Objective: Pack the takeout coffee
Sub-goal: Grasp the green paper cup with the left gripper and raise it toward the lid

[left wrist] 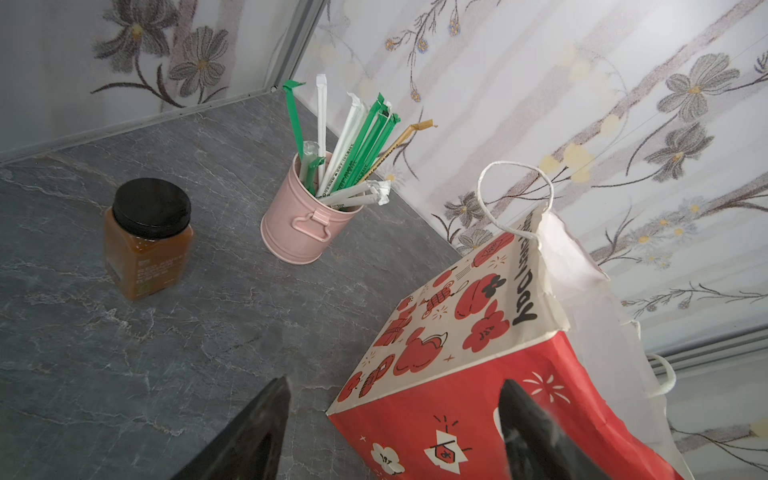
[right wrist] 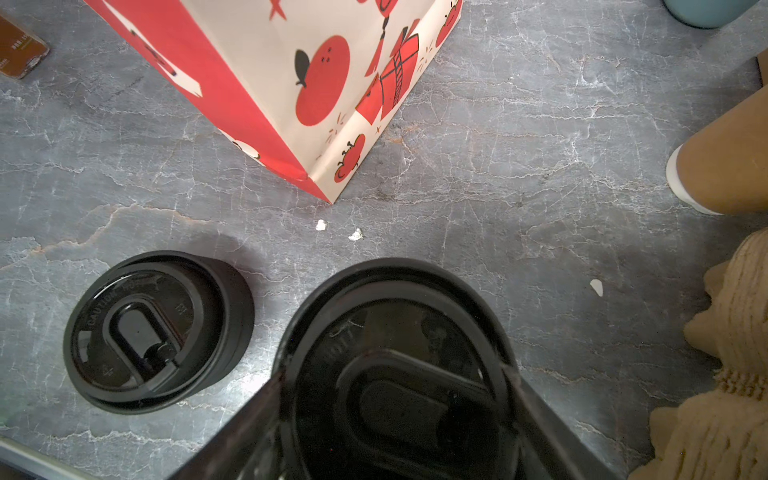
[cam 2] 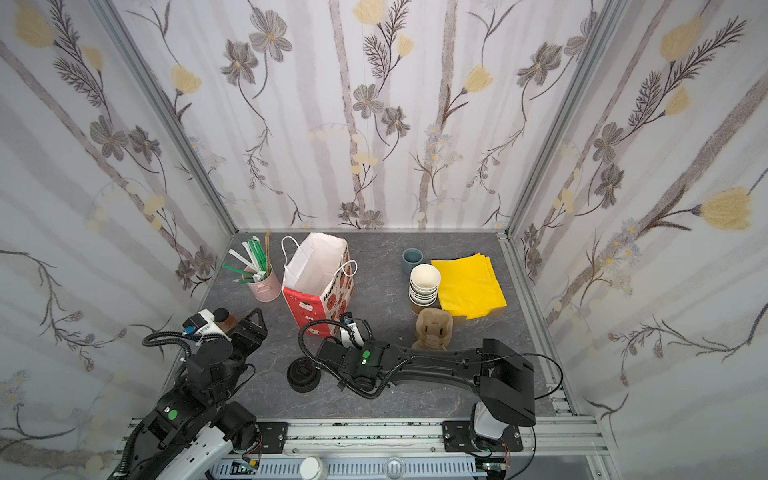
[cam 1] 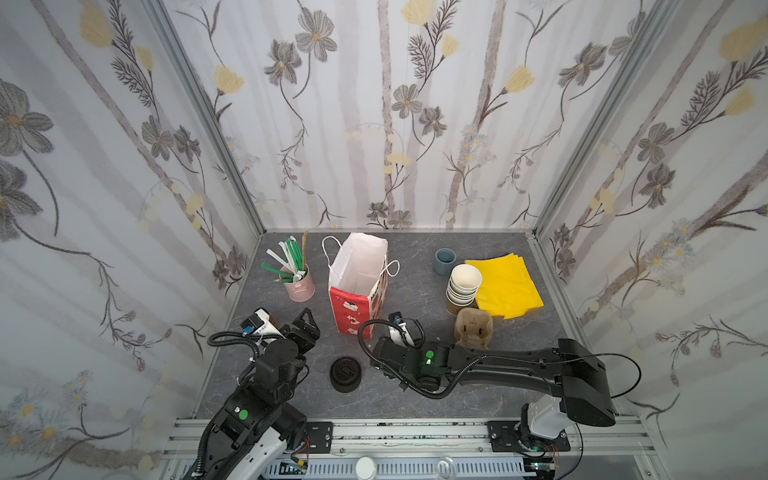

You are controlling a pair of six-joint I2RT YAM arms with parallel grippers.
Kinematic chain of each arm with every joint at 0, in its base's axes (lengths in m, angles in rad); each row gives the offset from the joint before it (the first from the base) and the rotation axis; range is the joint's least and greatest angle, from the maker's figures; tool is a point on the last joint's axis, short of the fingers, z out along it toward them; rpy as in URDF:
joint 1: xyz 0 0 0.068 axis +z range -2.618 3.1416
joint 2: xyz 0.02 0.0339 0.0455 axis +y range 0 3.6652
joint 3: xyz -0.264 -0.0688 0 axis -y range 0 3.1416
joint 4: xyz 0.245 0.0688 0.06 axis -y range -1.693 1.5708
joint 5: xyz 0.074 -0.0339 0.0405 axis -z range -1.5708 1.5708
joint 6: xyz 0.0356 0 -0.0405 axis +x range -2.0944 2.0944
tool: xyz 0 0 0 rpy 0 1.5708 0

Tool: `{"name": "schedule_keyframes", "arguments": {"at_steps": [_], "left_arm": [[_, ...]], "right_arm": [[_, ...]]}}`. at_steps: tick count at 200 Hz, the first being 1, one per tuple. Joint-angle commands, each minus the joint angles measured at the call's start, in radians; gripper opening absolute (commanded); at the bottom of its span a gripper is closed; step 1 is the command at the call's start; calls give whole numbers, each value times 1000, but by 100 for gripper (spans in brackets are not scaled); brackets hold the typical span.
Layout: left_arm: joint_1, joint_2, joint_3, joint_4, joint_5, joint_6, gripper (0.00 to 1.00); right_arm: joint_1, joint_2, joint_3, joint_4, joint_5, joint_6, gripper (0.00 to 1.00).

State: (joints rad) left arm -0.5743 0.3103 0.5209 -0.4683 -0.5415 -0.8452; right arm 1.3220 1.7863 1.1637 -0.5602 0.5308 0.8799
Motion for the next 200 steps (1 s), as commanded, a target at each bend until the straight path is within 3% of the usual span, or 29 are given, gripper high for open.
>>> {"name": "schedule_keyframes", "arguments": {"at_steps": [1, 32, 82, 108, 123, 153, 200], "left_arm": [[1, 10, -8, 23, 33, 2, 80], [1, 35, -13, 29, 129, -6, 79], [1, 127, -74, 81, 534, -93, 81], [-2, 147, -104, 145, 692, -176, 81], [-16, 150, -147, 215, 761, -227, 76], [-93, 173, -235, 384, 799, -309, 67], [-176, 187, -322, 594, 770, -371, 71]], "right_arm": [[0, 4, -18, -32, -84, 21, 75], [-1, 0, -13, -31, -82, 15, 75], [-1, -30, -65, 28, -85, -13, 76], [0, -76, -96, 72, -90, -55, 79], [0, -89, -98, 82, -92, -72, 79], [-1, -83, -98, 95, -115, -99, 78], [2, -100, -149, 163, -195, -194, 76]]}}
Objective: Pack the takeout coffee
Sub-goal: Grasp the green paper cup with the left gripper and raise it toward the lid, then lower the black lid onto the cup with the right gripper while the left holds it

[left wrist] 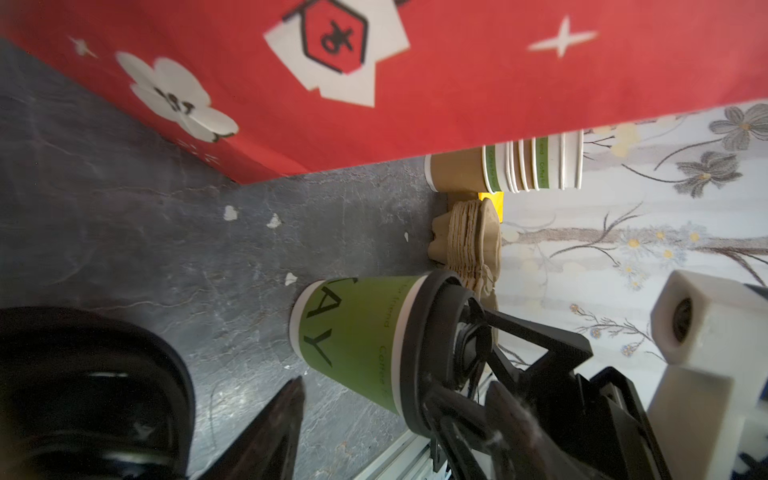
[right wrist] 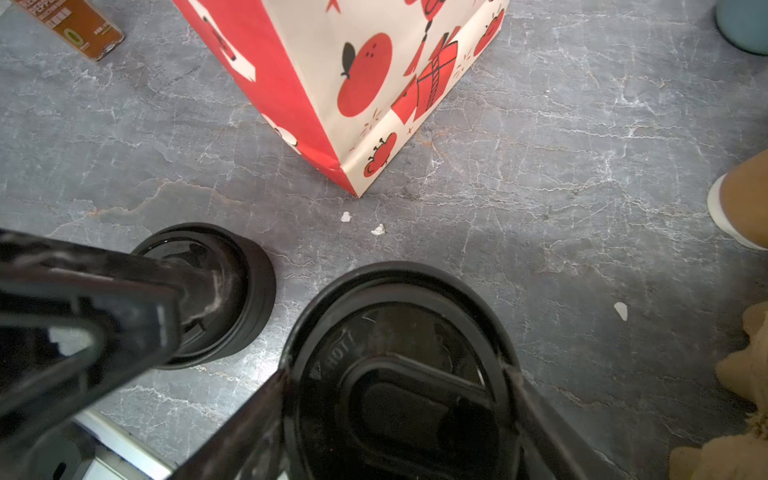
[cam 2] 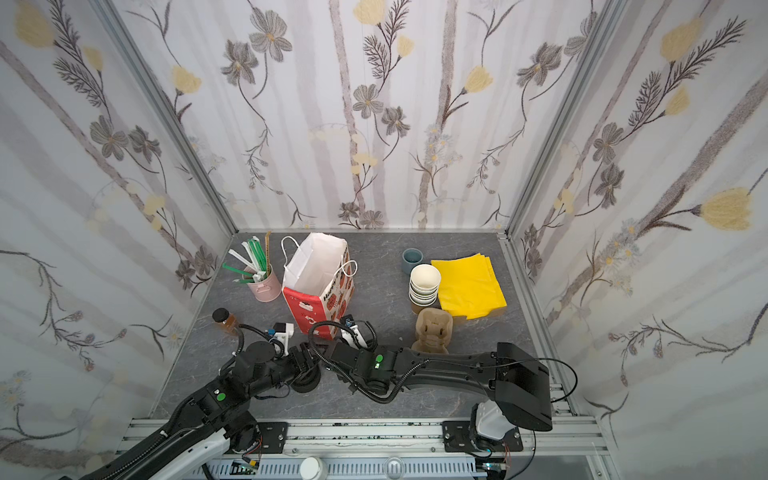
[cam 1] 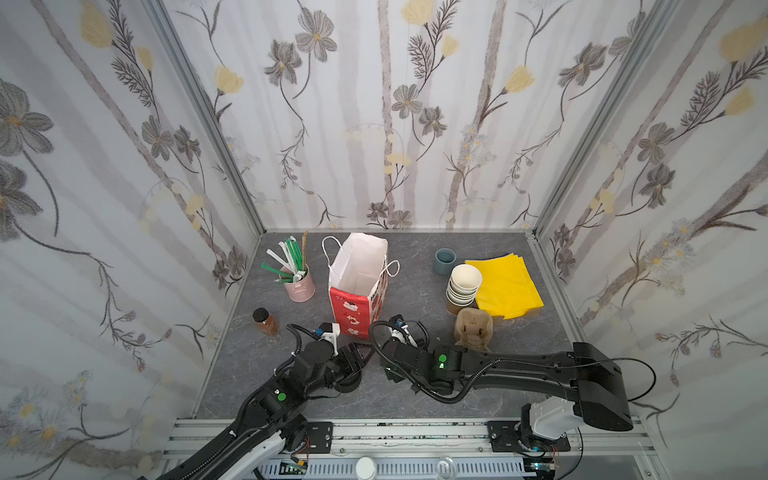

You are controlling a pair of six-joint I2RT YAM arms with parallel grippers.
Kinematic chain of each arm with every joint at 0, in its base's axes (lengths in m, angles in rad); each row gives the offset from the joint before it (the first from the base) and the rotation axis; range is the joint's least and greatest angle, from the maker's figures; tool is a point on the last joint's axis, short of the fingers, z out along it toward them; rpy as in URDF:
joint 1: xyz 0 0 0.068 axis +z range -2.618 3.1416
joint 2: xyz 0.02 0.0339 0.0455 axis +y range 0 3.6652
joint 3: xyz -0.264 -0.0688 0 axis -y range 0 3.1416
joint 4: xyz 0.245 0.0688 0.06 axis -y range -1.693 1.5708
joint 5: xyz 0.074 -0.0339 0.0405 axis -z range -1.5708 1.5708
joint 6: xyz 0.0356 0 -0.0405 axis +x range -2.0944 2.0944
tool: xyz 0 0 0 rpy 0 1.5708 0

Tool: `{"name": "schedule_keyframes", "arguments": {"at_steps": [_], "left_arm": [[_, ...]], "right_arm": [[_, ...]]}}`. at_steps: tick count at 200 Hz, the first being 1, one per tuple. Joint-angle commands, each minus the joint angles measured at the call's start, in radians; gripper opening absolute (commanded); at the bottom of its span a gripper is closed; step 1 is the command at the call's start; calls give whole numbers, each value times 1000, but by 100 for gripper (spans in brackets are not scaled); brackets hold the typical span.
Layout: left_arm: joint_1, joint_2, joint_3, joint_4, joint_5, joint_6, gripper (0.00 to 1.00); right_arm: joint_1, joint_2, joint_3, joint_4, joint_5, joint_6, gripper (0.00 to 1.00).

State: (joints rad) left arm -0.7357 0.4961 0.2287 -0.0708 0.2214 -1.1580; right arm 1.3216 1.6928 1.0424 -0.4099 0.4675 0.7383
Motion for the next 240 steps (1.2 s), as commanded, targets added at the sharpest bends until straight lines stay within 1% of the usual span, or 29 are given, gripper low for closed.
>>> {"name": "schedule_keyframes", "arguments": {"at_steps": [1, 37, 59, 133, 188, 207, 240], "left_arm": [[-15, 2, -31, 200, 7, -59, 71], [-29, 59, -59, 262, 46, -55, 71], [-40, 84, -93, 317, 71, -52, 70], [-41, 156, -101, 354, 91, -13, 68], [-42, 259, -85, 364, 116, 29, 58], [-42, 279, -87, 359, 121, 36, 53], [-43, 316, -77, 305, 127, 55, 49]], "right_arm": [[2, -8, -28, 15, -133, -56, 76], [1, -19, -44, 36, -167, -153, 76], [1, -20, -50, 45, -175, -188, 76], [-2, -14, -55, 59, -201, -195, 76], [-4, -18, -51, 63, -193, -200, 76], [-3, -21, -47, 65, -193, -203, 77], [-4, -56, -29, 62, -186, -218, 81]]}}
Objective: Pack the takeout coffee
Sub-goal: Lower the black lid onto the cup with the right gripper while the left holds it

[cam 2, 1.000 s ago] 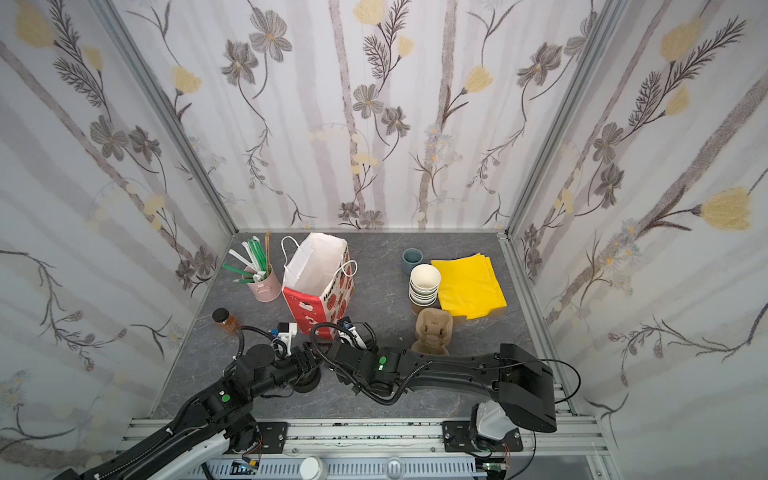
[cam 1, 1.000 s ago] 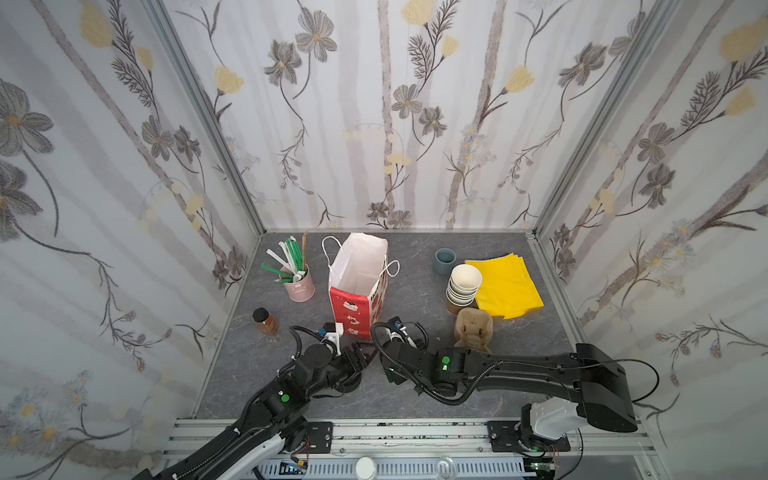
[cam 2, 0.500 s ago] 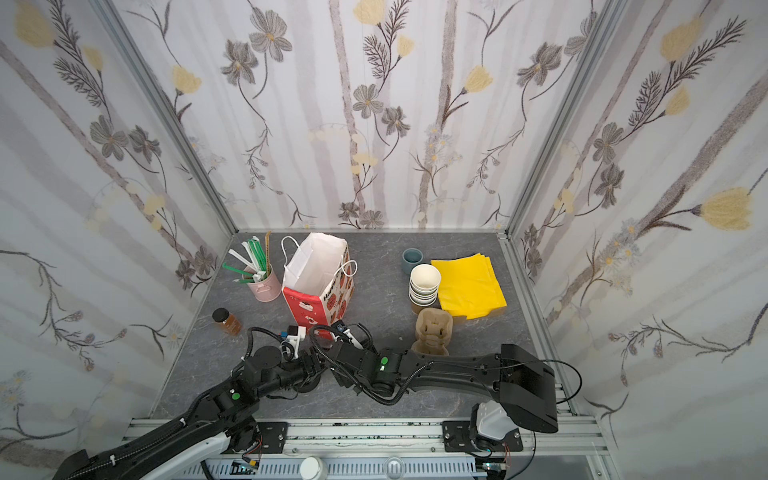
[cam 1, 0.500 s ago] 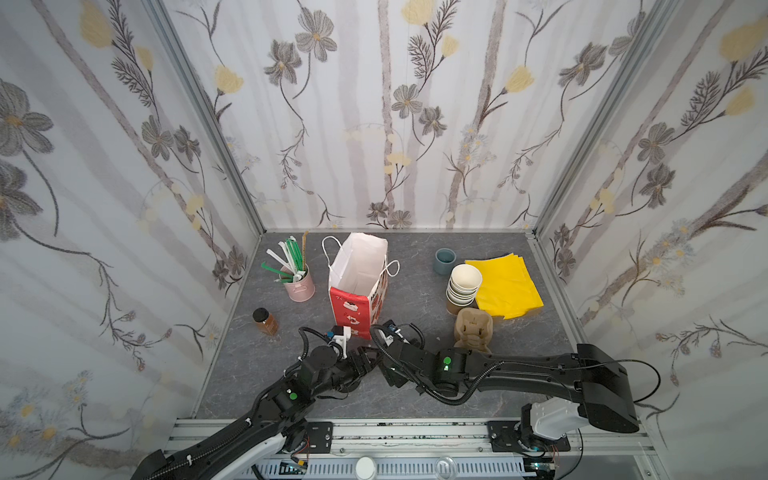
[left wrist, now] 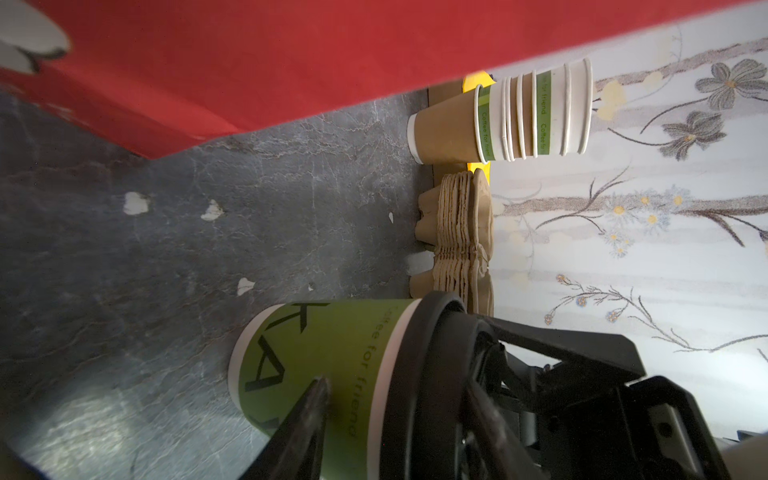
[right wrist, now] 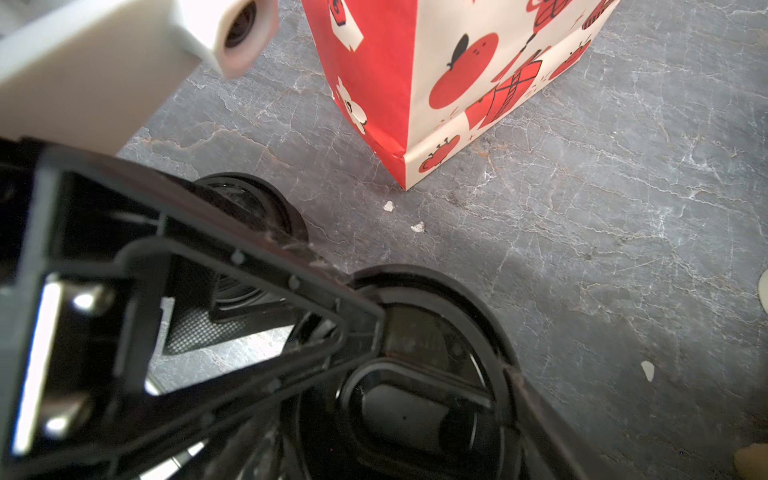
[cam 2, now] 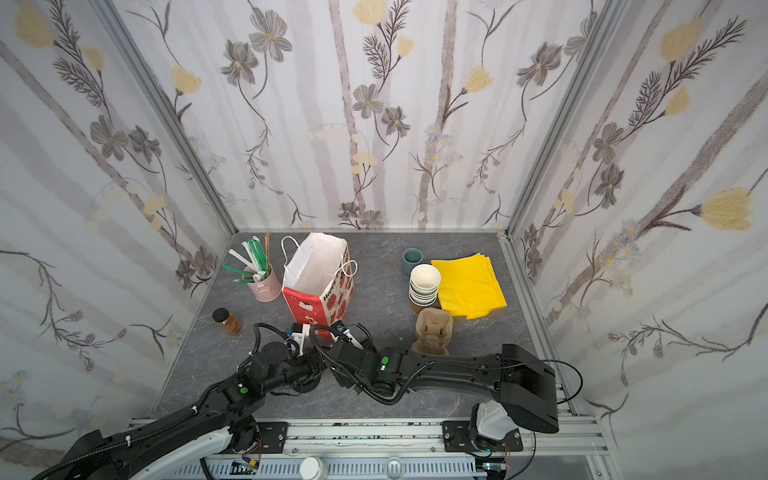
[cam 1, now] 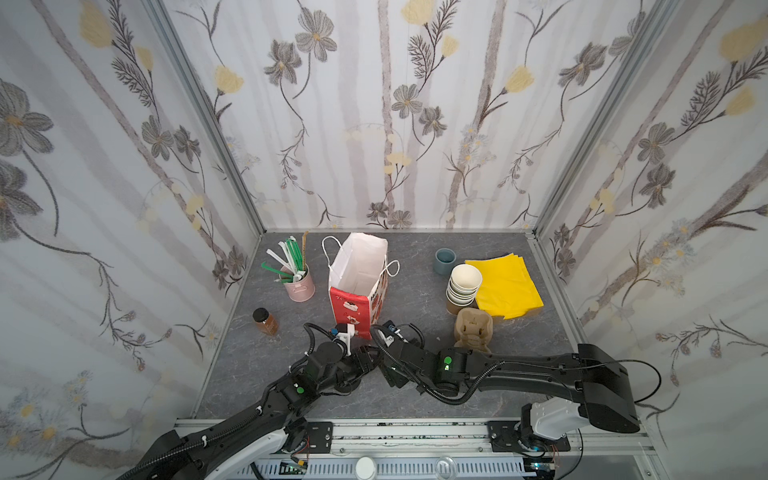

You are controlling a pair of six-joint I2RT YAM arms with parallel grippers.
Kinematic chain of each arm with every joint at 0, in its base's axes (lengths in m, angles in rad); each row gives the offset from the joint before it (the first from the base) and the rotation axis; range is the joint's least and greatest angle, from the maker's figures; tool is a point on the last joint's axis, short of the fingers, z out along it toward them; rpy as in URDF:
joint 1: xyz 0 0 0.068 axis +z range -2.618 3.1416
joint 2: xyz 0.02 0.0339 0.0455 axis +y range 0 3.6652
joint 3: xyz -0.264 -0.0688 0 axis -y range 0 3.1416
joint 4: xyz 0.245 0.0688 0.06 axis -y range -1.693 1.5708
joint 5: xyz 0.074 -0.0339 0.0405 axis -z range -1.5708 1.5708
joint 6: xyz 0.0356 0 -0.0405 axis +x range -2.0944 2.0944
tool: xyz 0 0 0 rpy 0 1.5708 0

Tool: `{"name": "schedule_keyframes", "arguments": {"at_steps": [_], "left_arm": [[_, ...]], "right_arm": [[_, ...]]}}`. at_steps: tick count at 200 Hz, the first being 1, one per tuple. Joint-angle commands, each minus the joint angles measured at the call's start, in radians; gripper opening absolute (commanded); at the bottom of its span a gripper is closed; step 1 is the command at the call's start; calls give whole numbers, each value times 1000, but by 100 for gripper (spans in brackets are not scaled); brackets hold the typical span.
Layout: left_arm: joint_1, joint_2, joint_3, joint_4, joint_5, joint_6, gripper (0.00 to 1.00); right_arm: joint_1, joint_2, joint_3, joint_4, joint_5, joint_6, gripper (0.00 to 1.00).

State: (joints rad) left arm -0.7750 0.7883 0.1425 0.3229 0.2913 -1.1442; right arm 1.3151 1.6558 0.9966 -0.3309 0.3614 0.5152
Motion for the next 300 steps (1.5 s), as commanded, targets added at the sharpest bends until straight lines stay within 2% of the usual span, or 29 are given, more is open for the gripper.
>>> {"name": "schedule_keyframes", "arguments": {"at_steps": [1, 43, 68, 90, 123, 170, 212, 252, 300], "left_arm": [[-4, 25, 9, -90, 57, 42, 49], [-8, 42, 9, -100, 60, 44, 48], [-9, 39, 8, -104, 59, 43, 48], [-9, 32, 11, -104, 60, 43, 55], [-8, -14, 15, -104, 51, 43, 68], [-9, -105, 14, -105, 21, 19, 71], [-9, -108, 15, -105, 16, 18, 71], [-9, -90, 20, -104, 23, 23, 64], [-9, -71, 28, -104, 25, 30, 59]], "right_arm": [[3, -20, 18, -18, -80, 5, 81], [-3, -102, 47, -20, -66, 3, 89], [-11, -143, 59, -28, -63, 8, 89], [-33, -197, 58, -49, -59, 54, 88], [-101, -320, -28, -52, -112, 210, 82], [-146, -403, -198, -34, -193, 437, 71], [-162, -376, -236, 94, -322, 458, 71], [-173, -331, -236, 121, -350, 447, 61], [-175, -294, -236, 108, -354, 441, 43]]}}
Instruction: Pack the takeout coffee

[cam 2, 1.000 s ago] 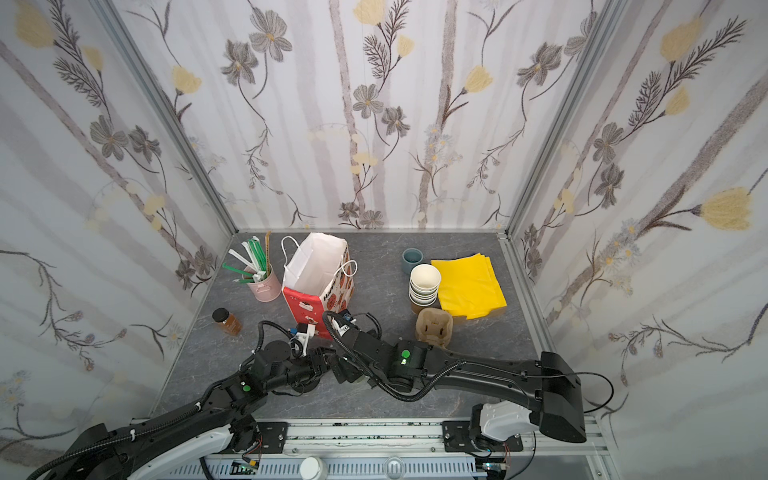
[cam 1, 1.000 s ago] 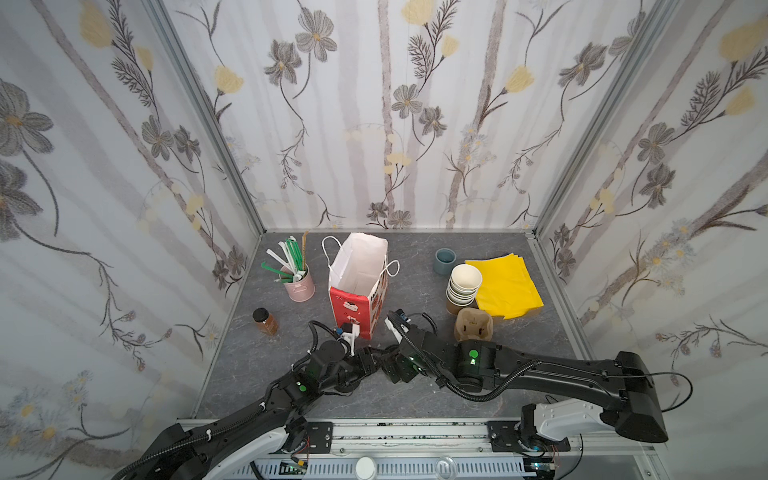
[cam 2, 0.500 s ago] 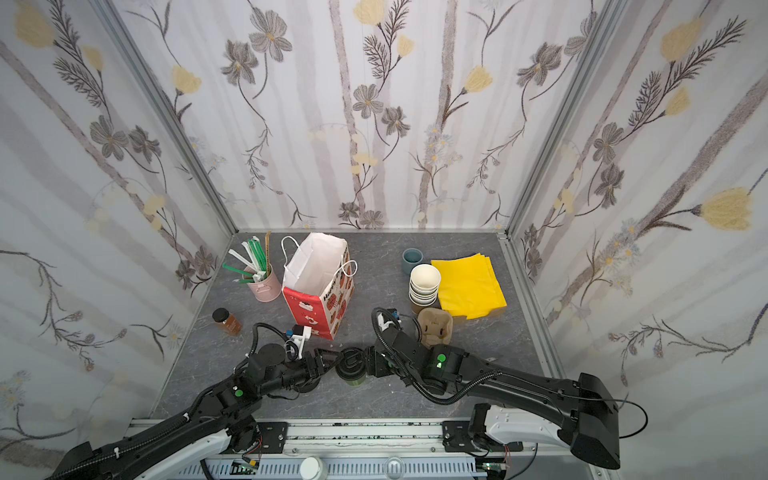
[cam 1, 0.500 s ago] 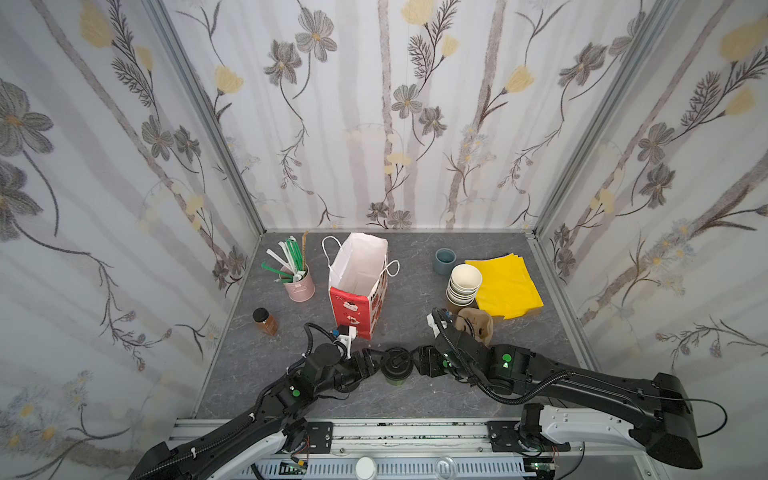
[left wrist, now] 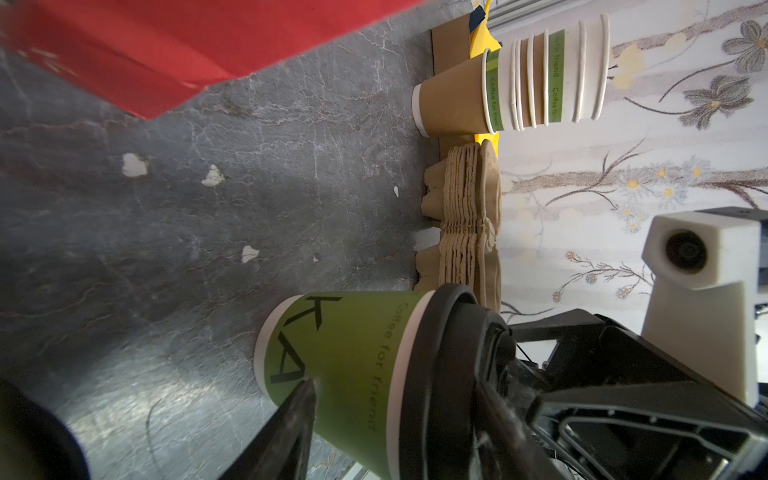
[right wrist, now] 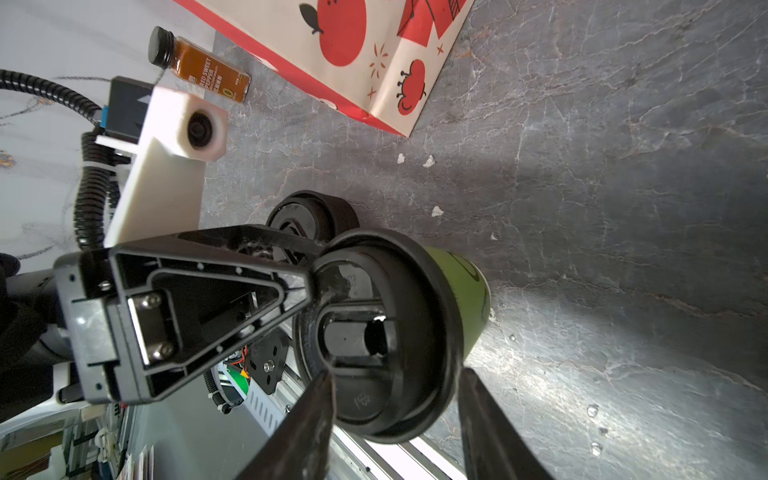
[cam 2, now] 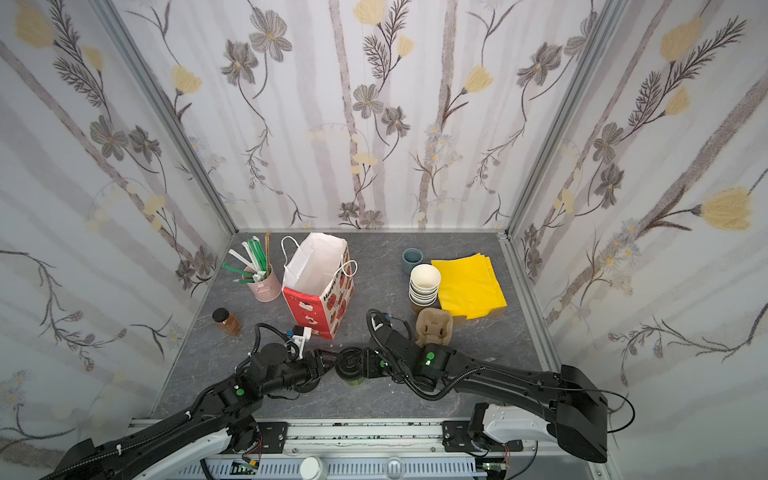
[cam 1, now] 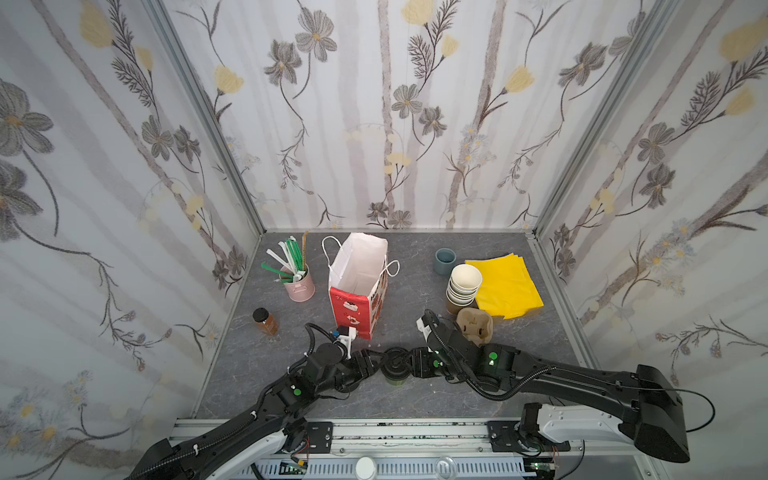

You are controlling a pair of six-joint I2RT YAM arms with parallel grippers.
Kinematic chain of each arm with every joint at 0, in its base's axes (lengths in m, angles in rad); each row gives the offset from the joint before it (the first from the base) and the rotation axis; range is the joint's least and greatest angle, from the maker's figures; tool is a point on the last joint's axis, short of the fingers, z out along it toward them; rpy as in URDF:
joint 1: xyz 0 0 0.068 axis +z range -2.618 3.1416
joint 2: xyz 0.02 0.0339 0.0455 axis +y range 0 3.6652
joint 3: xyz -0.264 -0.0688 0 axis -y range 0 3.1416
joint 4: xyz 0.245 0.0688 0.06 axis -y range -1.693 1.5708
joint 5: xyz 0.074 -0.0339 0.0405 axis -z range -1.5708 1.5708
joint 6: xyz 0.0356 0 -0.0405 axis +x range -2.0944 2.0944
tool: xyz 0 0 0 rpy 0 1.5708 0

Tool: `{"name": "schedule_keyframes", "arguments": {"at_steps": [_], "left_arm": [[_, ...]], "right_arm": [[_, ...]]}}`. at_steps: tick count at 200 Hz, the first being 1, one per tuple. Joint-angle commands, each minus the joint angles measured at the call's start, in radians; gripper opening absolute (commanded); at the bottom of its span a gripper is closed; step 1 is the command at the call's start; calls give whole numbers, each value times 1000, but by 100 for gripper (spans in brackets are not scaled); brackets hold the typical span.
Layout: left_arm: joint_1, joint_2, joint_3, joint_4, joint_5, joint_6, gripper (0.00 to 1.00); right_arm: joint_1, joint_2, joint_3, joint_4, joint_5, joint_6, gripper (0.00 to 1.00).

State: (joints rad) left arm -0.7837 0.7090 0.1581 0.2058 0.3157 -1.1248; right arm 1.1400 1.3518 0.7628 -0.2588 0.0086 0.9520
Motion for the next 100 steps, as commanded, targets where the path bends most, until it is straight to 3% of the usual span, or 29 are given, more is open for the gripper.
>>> {"name": "schedule_keyframes", "arguments": {"at_steps": [1, 100], "left_arm": [[0, 8, 12, 14, 0, 10, 59], [0, 50, -6, 12, 8, 18, 49]], "right_arm": [[0, 11, -2, 35, 0, 3, 43], [0, 76, 25, -48, 41, -2, 30]]}}
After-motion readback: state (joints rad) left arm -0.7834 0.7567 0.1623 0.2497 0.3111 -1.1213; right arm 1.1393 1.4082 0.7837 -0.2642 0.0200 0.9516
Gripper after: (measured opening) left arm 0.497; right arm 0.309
